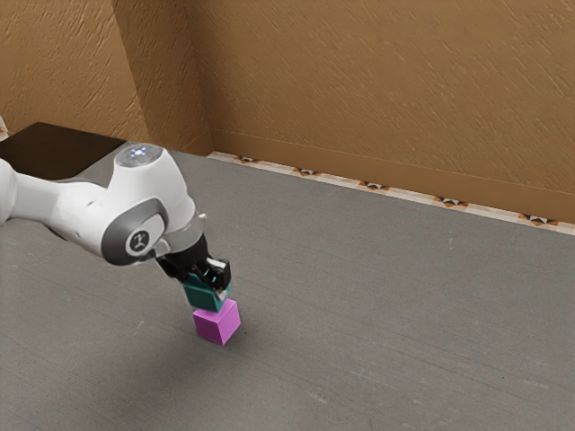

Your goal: Pick up the blue block with one arm, and put the blue block on the pink block with one arm

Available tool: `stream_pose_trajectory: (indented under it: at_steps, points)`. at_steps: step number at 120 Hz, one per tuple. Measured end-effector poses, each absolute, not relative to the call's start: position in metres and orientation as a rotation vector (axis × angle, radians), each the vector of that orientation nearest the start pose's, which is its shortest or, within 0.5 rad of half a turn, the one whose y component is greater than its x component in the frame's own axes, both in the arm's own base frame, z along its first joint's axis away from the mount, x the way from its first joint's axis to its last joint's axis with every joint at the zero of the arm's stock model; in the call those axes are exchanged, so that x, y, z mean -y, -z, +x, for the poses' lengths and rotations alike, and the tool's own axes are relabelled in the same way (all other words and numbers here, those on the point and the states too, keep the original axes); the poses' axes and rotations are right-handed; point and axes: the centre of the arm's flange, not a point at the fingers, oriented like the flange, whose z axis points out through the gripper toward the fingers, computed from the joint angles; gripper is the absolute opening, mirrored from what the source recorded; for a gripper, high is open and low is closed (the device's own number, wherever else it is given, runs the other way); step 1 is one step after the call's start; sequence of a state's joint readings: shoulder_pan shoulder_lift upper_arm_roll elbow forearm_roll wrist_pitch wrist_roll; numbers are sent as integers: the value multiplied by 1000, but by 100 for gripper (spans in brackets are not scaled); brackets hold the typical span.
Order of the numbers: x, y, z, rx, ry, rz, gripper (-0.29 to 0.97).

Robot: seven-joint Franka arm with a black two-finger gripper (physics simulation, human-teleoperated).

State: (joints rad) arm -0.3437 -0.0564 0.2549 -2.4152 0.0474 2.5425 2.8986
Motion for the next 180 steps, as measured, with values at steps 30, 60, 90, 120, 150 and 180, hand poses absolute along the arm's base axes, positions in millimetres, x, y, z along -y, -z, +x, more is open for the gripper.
stream_pose_trajectory:
  at_steps: [30,60,90,120,150,180]
  points:
    - [45,-351,490,-3003,101,-269,29]
    - [44,-350,487,-3026,109,-287,29]
    - [46,-354,486,-3022,113,-279,29]
    - [44,-354,486,-3020,115,-287,29]
    - [42,-341,492,-3034,100,-301,29]
    - [43,-340,496,-3027,101,-306,29]
